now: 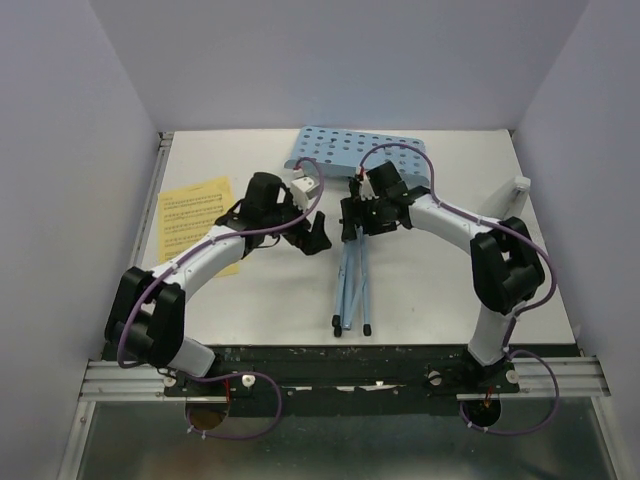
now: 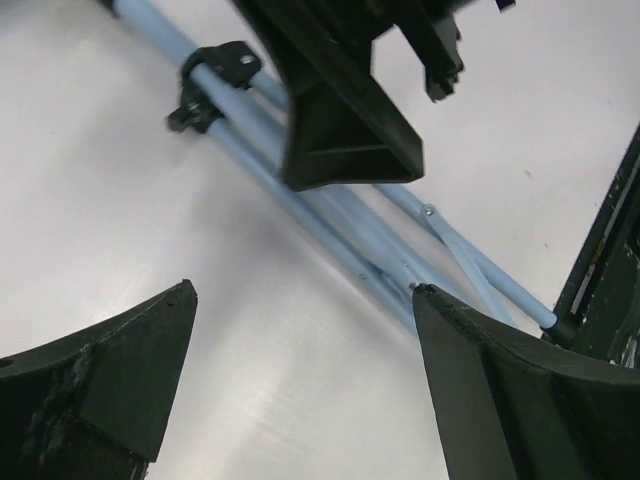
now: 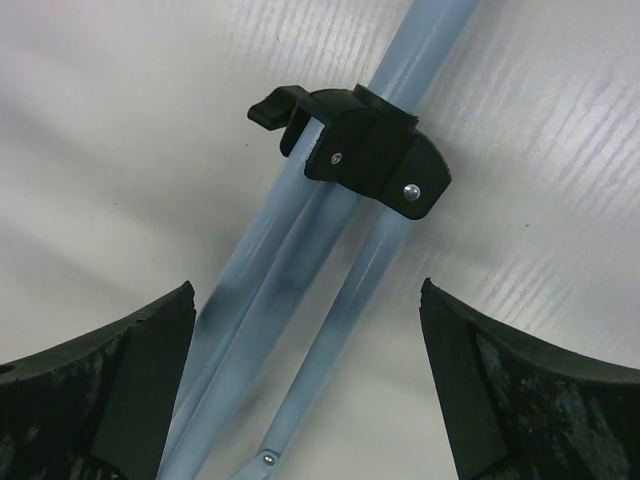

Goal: Pack up the instrument practice props

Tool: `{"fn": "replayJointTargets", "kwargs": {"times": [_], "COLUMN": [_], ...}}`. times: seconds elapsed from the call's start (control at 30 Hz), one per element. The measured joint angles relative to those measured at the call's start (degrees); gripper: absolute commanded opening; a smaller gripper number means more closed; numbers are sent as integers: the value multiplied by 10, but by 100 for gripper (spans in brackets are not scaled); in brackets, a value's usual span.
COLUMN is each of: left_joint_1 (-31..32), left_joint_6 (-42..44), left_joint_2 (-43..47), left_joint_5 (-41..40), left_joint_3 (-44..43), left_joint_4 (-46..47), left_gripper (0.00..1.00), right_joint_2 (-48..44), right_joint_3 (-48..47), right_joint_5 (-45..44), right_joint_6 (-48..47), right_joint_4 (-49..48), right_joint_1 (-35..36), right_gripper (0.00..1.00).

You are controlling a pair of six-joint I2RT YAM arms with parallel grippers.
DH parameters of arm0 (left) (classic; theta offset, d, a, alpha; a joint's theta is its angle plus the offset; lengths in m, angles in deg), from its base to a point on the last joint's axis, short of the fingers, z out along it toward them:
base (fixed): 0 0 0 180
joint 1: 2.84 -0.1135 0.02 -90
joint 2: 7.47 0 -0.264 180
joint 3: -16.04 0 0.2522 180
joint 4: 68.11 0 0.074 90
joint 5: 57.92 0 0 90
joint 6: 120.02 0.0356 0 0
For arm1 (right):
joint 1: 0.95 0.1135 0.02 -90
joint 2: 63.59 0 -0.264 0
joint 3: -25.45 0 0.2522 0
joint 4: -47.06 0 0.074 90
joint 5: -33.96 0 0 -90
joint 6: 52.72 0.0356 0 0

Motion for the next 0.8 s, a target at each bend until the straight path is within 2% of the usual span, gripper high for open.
{"fn": "replayJointTargets", "kwargs": {"times": [0.13, 0.27, 0.4, 0.5, 0.63, 0.67, 0.7, 0.73, 0.8], "left_joint_1": [-48, -65, -63, -63, -66, -67, -68, -69, -72], "left_joint_6": [-10, -9, -10, -11, -17, -19, -20, -21, -23], "left_joint_2": [48, 103, 144, 143, 141, 138, 137, 133, 123], "left_joint_5": [-17, -37, -41, -45, -46, -46, -46, -47, -48], "left_joint_3": [18, 39, 66, 73, 74, 74, 74, 74, 74], "left_joint_4": [-25, -39, -41, -41, -37, -35, -33, -31, -28], "left_gripper": [99, 99, 99, 99, 99, 99, 99, 99, 99], "right_joint_2": [26, 45, 54, 55, 53, 50, 48, 44, 37], "right_joint_3": [0, 0, 0, 6, 18, 22, 27, 32, 40], "right_joint_5": [0, -10, -40, -64, -72, -73, -74, -75, -77], "right_joint_6": [-5, -5, 4, 21, 27, 27, 28, 28, 21], "right_joint_4": [0, -7, -10, -12, -24, -28, -33, -40, -47], "right_joint_1": [11, 31, 40, 42, 43, 43, 44, 44, 44], "right_gripper": [99, 93, 74, 72, 61, 62, 66, 82, 100]}}
